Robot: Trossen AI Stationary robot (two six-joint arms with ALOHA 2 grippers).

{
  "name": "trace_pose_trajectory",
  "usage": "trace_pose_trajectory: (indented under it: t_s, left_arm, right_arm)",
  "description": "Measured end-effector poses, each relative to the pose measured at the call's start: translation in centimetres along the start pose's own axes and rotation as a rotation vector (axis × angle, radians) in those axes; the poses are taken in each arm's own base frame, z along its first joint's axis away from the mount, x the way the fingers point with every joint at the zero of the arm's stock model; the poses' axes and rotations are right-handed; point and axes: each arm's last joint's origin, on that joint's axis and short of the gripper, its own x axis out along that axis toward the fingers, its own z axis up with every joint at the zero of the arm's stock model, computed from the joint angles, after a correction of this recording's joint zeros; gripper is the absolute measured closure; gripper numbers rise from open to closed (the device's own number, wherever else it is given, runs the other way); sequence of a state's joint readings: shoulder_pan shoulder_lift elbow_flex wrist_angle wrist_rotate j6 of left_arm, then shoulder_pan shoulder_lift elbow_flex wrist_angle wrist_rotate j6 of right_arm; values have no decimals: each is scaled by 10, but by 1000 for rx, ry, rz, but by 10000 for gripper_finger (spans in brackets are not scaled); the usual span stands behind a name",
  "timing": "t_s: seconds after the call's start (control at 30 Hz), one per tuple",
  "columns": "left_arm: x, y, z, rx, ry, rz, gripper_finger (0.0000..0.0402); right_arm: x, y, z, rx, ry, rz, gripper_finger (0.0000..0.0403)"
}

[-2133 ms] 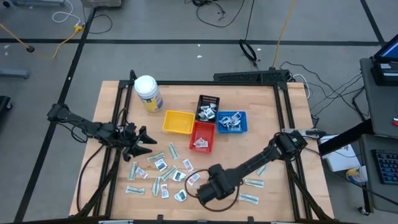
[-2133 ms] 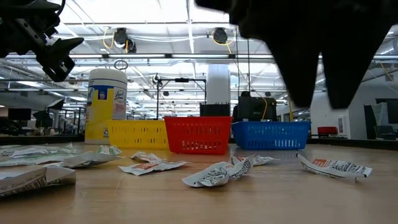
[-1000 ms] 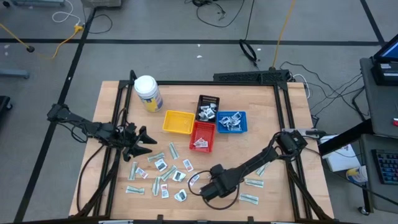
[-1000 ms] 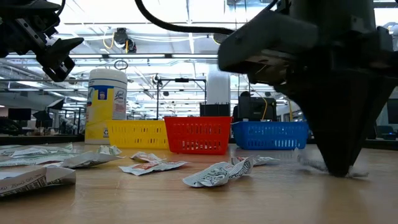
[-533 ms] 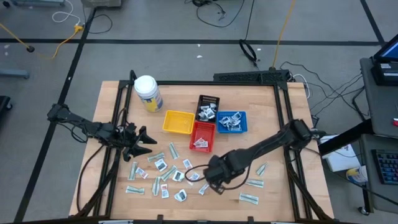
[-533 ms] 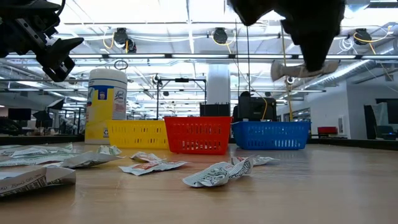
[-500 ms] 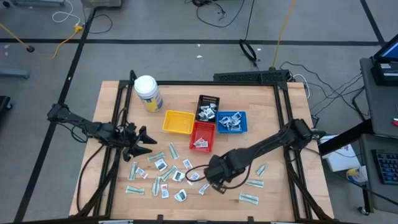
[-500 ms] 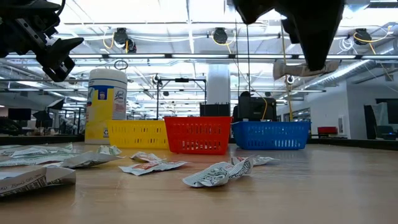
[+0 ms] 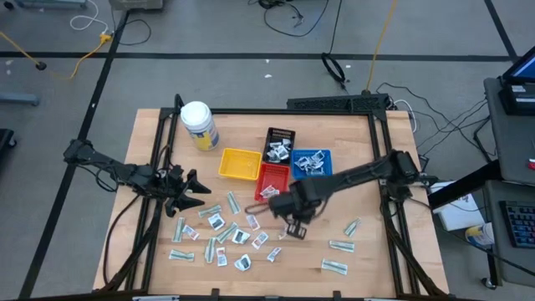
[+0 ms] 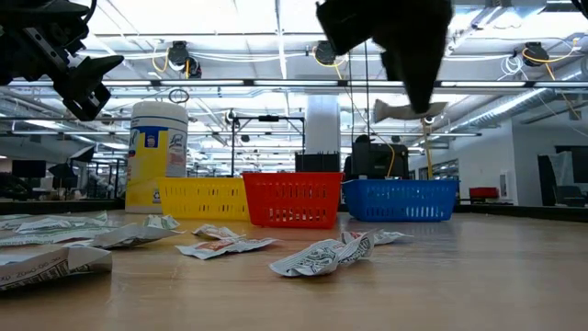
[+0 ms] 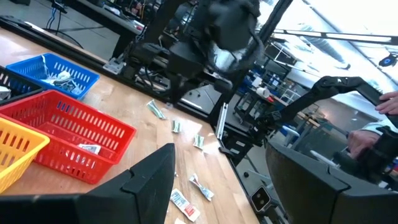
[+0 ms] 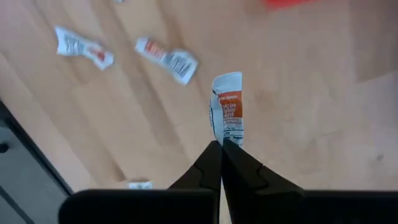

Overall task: Pick & Place First Aid Supplies
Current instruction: Put the ointment pack into the red bin

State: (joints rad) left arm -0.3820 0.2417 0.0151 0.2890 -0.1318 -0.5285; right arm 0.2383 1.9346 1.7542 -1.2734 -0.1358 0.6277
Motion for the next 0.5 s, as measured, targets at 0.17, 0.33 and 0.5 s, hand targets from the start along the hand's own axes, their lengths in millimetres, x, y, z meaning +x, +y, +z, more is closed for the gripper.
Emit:
trace_pose_trajectory:
  t_s: [0.17, 0.33, 0.5]
  left_arm:
    - [0, 0, 0, 0, 0, 0, 144]
    - [0, 0, 0, 0, 0, 0, 144]
    - [0, 0, 0, 0, 0, 0, 144]
  right_arm:
    - [-5, -27, 18, -32, -4, 22, 403]
    - [-9, -53, 33, -73, -16, 29, 403]
    - [-10, -74, 48, -135, -32, 30, 403]
